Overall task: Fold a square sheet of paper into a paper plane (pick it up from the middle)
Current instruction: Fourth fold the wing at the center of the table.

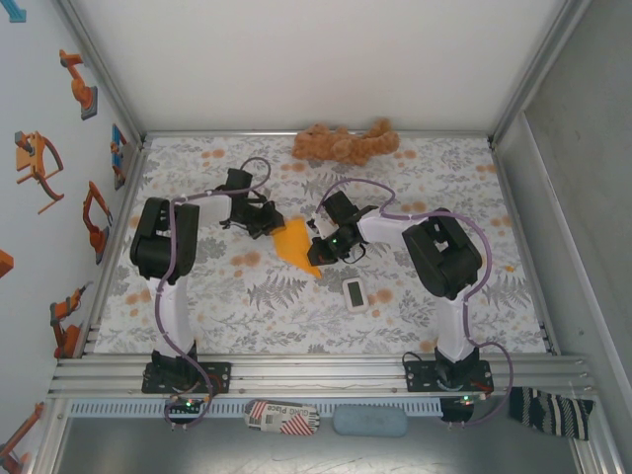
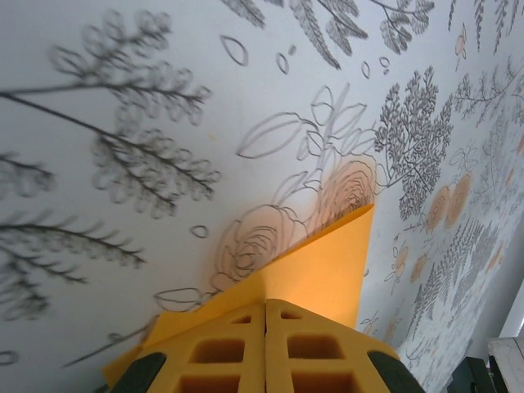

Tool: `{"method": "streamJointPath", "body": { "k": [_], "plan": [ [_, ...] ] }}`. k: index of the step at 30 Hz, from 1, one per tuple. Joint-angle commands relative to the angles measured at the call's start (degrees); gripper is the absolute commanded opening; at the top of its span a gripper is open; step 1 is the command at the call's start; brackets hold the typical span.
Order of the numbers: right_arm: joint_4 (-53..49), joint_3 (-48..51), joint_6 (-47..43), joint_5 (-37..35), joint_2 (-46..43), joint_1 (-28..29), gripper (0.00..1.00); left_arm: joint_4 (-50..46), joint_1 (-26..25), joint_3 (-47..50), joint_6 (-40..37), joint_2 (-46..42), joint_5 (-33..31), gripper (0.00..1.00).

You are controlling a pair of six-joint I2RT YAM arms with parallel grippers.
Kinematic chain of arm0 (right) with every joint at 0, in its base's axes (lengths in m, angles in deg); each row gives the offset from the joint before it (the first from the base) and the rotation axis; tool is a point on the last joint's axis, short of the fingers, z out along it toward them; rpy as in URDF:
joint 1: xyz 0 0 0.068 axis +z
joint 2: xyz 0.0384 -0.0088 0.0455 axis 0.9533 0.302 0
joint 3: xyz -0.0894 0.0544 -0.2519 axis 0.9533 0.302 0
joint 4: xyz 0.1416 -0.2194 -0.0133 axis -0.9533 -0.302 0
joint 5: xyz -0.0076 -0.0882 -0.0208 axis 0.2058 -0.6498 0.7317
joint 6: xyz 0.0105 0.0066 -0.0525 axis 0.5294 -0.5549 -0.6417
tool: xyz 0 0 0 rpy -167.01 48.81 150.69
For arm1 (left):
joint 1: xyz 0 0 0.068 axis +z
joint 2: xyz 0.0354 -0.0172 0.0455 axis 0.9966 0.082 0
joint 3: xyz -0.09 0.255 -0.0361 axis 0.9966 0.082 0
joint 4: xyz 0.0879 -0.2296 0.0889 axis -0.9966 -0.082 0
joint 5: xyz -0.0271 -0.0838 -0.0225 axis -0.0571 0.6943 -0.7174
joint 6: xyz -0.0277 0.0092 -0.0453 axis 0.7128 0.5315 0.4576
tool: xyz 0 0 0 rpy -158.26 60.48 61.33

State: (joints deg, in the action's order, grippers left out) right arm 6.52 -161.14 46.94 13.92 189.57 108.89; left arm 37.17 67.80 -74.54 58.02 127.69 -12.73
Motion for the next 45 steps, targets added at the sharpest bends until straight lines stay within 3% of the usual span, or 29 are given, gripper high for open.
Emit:
{"method": "streamJointPath", "body": {
  "k": [1, 12, 19, 25, 33, 45],
  "plan": [
    [-9.85, 3.09, -0.86, -12.01, 4.24, -0.35, 0.0, -2.16, 4.32, -1.31, -3.06, 3.2, -8.08, 0.08],
    [-3.51, 2.96, 4.84, -6.9, 2.35, -0.35, 0.0, -3.93, 6.95, -5.67, -2.92, -2.71, -7.49, 0.12],
    [7.85, 2.08, 13.4, -0.69, -4.27, -0.52, 0.08, 5.31, 5.34, 7.14, 5.78, -15.76, -6.67, 0.23],
    [14.91, 4.39, 16.26, -3.59, -9.97, -2.92, 0.24, 9.46, 2.38, 17.54, 11.58, -23.86, -9.41, 0.37],
    [14.13, 0.09, 12.9, -1.79, -3.74, -4.1, 0.34, 13.02, -1.65, 23.24, 16.2, -26.68, -10.72, 0.47],
    [11.74, -5.72, 7.76, 6.26, 2.24, -3.51, 0.35, 14.37, -2.33, 23.15, 17.39, -24.8, -10.28, 0.5]
  ]
}}
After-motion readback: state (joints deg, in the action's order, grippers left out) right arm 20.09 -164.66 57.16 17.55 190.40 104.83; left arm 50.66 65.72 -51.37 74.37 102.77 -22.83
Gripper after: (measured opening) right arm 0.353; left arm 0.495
